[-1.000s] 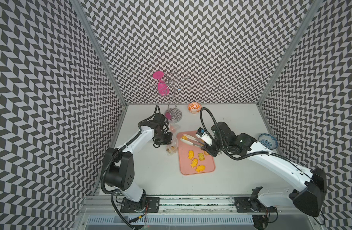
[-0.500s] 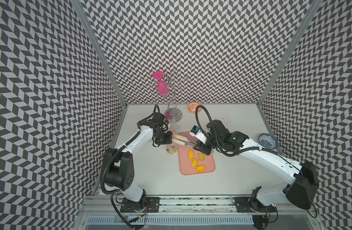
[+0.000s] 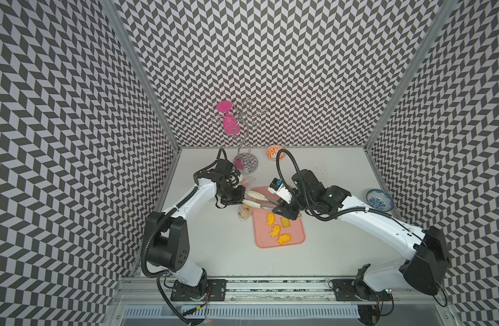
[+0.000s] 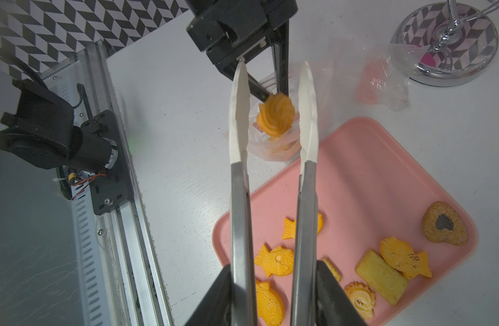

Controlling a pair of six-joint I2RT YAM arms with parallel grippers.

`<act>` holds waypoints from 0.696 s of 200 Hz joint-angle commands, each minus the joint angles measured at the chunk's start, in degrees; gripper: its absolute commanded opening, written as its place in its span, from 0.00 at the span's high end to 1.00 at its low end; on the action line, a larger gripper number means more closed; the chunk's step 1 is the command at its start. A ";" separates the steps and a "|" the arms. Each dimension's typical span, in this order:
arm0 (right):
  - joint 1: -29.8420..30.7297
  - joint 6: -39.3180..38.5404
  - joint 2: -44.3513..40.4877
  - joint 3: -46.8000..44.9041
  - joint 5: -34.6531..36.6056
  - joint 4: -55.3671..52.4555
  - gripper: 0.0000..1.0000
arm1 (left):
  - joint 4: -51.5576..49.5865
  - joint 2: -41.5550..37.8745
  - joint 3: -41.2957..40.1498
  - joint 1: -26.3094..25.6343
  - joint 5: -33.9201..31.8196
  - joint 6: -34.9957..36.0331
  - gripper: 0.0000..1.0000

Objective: Put the cookies into a resealable bag to prevent moisture
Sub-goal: Place the cookie in the ziploc bag, then pick up the cookie from the tray.

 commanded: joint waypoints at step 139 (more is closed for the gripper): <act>-4.18 -3.04 -10.29 -10.89 7.57 -9.97 0.55 | -1.41 -0.06 2.14 0.25 -1.99 1.27 1.00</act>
